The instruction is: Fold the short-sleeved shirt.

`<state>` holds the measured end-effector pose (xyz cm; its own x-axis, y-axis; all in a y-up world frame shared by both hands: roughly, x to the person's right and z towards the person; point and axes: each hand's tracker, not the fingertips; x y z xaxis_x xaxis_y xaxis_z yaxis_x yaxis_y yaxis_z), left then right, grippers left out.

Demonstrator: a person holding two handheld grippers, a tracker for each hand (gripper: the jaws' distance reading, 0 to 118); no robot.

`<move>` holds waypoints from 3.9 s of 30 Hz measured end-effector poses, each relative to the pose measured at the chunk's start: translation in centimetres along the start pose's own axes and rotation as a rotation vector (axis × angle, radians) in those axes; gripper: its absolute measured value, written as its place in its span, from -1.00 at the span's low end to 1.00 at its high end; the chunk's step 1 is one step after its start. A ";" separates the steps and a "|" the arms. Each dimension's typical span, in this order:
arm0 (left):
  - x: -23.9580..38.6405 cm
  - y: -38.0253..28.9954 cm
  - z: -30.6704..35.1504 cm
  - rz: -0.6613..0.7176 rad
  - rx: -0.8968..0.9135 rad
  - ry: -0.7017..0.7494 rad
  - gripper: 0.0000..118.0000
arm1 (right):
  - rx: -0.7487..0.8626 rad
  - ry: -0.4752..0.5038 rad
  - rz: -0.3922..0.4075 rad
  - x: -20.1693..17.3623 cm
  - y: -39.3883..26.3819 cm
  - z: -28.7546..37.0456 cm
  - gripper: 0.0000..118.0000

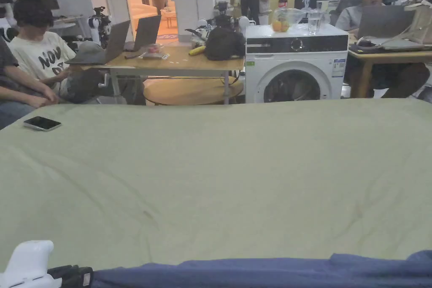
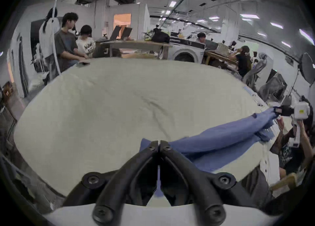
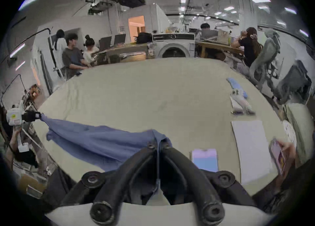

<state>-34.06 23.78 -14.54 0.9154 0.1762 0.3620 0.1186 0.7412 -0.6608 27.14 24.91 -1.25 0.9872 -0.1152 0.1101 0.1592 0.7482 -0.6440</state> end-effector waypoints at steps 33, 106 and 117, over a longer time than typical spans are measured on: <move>10.2 4.9 3.9 -0.102 0.436 -0.088 -1.00 | 0.307 0.096 0.109 -15.1 2.6 -3.2 -1.00; 6.8 1.3 -8.8 0.358 0.063 -0.482 -0.43 | 0.121 0.197 -0.035 -8.0 -2.2 0.3 -1.00; 0.8 -4.7 -12.2 0.731 -0.088 -0.508 0.25 | 0.082 0.241 -0.052 -8.9 -2.2 -0.8 -1.00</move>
<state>-29.16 12.48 -19.18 0.4955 0.8662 0.0646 -0.3792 0.2827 -0.8811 18.05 23.71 -1.43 0.9526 -0.3002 -0.0485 0.2185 0.7867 -0.5773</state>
